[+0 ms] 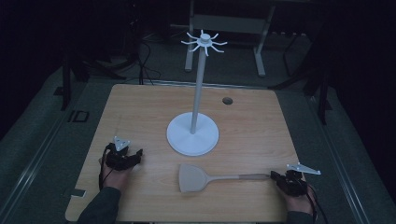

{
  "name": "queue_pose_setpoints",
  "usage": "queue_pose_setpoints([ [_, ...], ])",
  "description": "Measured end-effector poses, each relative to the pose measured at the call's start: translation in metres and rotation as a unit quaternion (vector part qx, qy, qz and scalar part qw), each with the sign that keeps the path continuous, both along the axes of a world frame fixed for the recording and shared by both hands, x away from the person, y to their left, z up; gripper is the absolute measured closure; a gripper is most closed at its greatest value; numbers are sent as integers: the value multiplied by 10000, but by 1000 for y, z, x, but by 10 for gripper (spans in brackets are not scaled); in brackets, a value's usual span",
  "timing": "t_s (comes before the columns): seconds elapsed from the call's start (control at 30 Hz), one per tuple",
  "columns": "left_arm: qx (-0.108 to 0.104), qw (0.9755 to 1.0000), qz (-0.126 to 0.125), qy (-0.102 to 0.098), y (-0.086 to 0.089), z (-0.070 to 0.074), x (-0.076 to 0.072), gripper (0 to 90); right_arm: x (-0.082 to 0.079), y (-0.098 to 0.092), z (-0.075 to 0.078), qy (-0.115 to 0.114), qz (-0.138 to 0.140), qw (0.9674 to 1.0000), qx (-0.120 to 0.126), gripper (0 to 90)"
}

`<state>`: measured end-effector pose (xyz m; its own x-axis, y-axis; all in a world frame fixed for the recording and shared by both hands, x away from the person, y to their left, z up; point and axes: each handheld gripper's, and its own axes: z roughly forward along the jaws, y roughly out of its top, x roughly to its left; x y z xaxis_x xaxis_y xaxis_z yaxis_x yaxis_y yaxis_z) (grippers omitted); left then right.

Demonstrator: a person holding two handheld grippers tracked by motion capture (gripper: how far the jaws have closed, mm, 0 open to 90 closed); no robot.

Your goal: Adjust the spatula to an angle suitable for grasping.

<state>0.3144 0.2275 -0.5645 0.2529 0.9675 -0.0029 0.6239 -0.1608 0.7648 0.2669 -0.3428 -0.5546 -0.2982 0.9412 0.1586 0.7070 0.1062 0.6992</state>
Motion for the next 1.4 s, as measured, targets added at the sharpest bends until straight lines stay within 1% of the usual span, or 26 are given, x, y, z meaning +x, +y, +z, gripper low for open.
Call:
queue_pose_setpoints([
  [0.17,7,10000,0,-4,0,0,0,357,-1,23,1,-69,73,9999,-54,900],
  [0.27,13,10000,-7,0,0,0,0,357,-1,36,2,-115,256,9996,-99,900],
  [0.33,6,10000,-7,-8,0,0,0,357,-1,44,2,-126,299,9994,-100,900],
  [0.43,3,10000,-20,-20,0,1,0,358,0,52,2,-139,359,9992,-49,900],
  [0.47,3,10000,-20,-20,0,1,0,358,0,52,2,-139,359,9992,-49,900],
  [0.5,1,10000,-23,-41,-1,1,-1,358,0,58,1,-150,456,9988,-41,900],
  [0.57,-1,10000,-21,-56,-1,2,-1,358,0,60,1,-148,479,9987,-34,900],
  [0.6,-5,10000,-22,-61,-1,2,-1,359,1,63,1,-149,545,9984,9,900],
  [0.77,-31,10000,-25,-90,0,4,-2,360,0,74,1,-152,732,9972,31,900],
  [0.8,-31,10000,-25,-90,0,4,-2,361,0,74,1,-152,732,9972,31,900],
  [0.83,-48,9999,-18,-106,1,4,-2,361,-1,76,1,-150,767,9969,46,900],
  [0.87,-53,9999,-5,-111,1,4,-2,361,-2,82,0,-152,844,9962,120,900],
  [0.93,-72,9999,-15,-121,1,5,-2,361,-3,89,0,-176,916,9956,110,900],
  [1.03,-99,9998,-27,-166,2,7,-3,366,-4,101,1,-195,1135,9931,208,900],
  [1.07,-99,9998,-27,-166,2,7,-3,367,-5,106,1,-196,1191,9925,206,900],
  [1.1,-108,9998,-20,-186,2,8,-4,367,-5,106,1,-196,1191,9925,206,900],
  [1.13,-125,9997,-15,-194,3,8,-4,369,-6,115,2,-283,1286,9913,63,900],
  [1.17,-162,9997,13,-187,5,7,-4,368,-5,118,3,-338,1311,9908,46,900],
  [1.3,-230,9995,35,-211,7,9,-5,369,-2,119,4,-362,1309,9907,57,900],
  [1.37,-231,9995,8,-218,7,9,-5,369,-1,114,5,-384,1256,9913,22,900],
  [1.4,-213,9996,-17,-194,6,8,-4,368,-1,111,5,-416,1236,9915,46,900],
])
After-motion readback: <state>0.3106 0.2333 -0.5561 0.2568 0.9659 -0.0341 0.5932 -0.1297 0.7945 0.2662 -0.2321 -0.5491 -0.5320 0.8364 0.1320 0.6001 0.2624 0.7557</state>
